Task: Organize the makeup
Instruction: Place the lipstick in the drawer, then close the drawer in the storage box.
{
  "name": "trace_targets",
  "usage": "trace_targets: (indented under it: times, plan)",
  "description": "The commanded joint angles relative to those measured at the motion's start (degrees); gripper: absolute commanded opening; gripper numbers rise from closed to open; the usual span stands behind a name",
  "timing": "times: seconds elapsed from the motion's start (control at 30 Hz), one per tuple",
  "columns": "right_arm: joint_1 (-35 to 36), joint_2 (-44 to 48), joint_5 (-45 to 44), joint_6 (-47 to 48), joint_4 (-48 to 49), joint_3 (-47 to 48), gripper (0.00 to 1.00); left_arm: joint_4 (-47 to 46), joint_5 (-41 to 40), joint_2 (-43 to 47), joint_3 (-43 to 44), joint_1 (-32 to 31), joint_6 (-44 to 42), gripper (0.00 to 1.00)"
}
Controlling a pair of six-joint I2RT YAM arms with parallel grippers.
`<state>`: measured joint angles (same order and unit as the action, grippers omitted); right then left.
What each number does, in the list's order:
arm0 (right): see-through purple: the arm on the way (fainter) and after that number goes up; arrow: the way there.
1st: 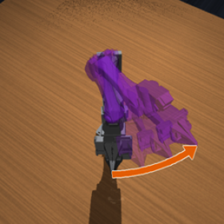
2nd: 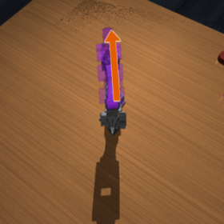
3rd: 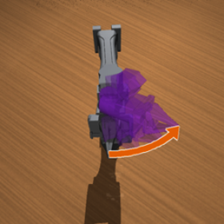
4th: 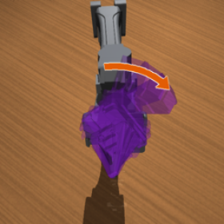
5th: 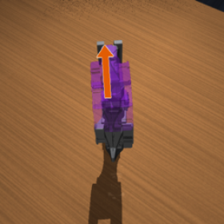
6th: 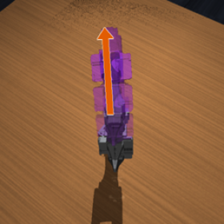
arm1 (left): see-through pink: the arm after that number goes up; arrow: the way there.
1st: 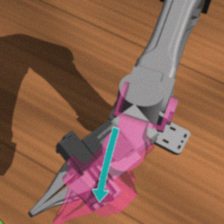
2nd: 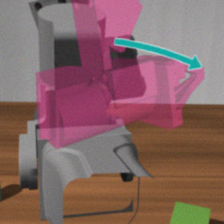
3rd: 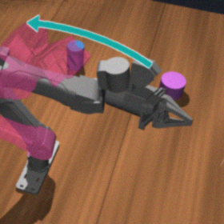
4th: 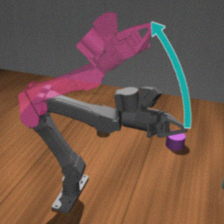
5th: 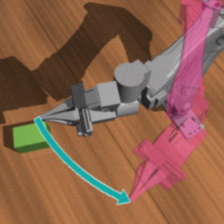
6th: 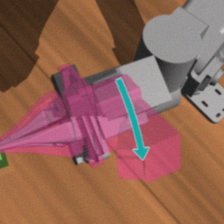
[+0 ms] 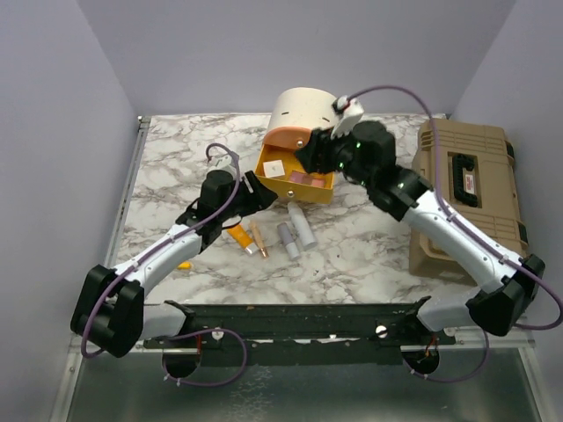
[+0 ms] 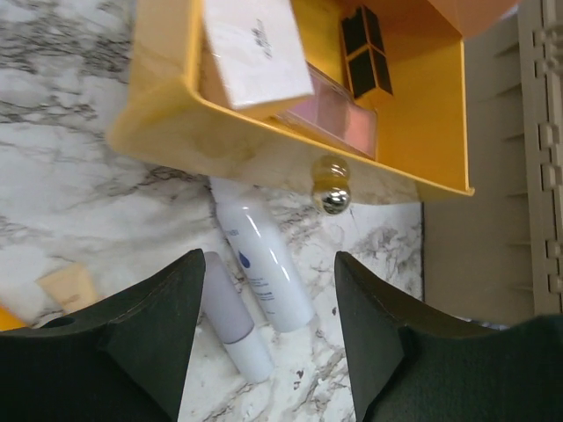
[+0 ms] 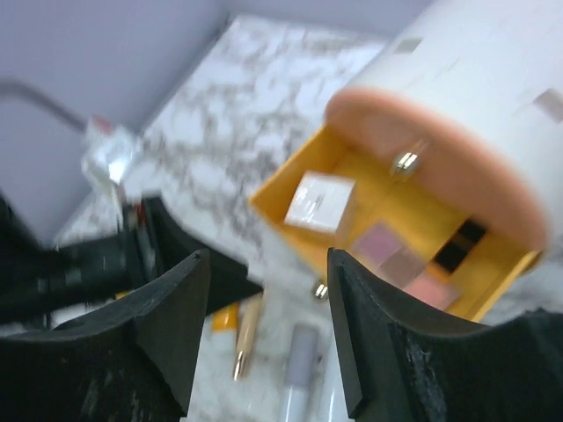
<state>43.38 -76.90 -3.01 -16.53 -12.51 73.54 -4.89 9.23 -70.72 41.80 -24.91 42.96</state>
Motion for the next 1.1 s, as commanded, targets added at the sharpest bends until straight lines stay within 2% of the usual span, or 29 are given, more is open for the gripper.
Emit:
trace_targets:
  times: [0.0,0.1,0.2,0.37,0.5,0.63,0.73,0.9,1.07]
  plan:
    - [-10.53,-6.85,-3.63,1.72,-8.28,12.34,0.61,-7.33,-0.82,-2.92,1.24,-5.03,1.0,0.6]
    - [-17.69,-11.92,6.72,0.85,-8.13,17.33,0.61,-10.13,-5.47,-4.46,0.87,-8.52,2.32,0.59]
    - [-22.09,-19.21,11.98,-0.9,-10.02,23.98,0.61,-13.3,-8.71,-6.87,1.4,-10.46,2.5,0.57]
    - [-25.08,-31.15,19.48,-0.75,-14.59,37.91,0.61,-14.48,-9.68,-11.57,5.06,-10.95,3.51,0.5]
    - [-26.32,-36.19,24.71,-2.89,-15.27,43.34,0.6,-14.53,-9.41,-12.92,6.47,-11.11,4.12,0.5]
    - [-26.46,-36.89,26.64,-2.76,-13.92,42.43,0.62,-14.28,-9.89,-14.32,6.49,-11.12,3.7,0.48]
    - [-26.51,-37.93,32.11,-2.9,-15.03,42.17,0.62,-13.92,-9.66,-16.75,7.37,-11.11,5.1,0.44]
    - [-26.53,-36.11,29.91,-3.65,-13.37,35.6,0.62,-14.41,-10.89,-18.39,8.08,-11.47,4.74,0.41]
    - [-26.5,-37.6,30.24,-1.19,-16.91,36.7,0.62,-13.95,-11.94,-19.98,10.68,-11.46,3.36,0.34]
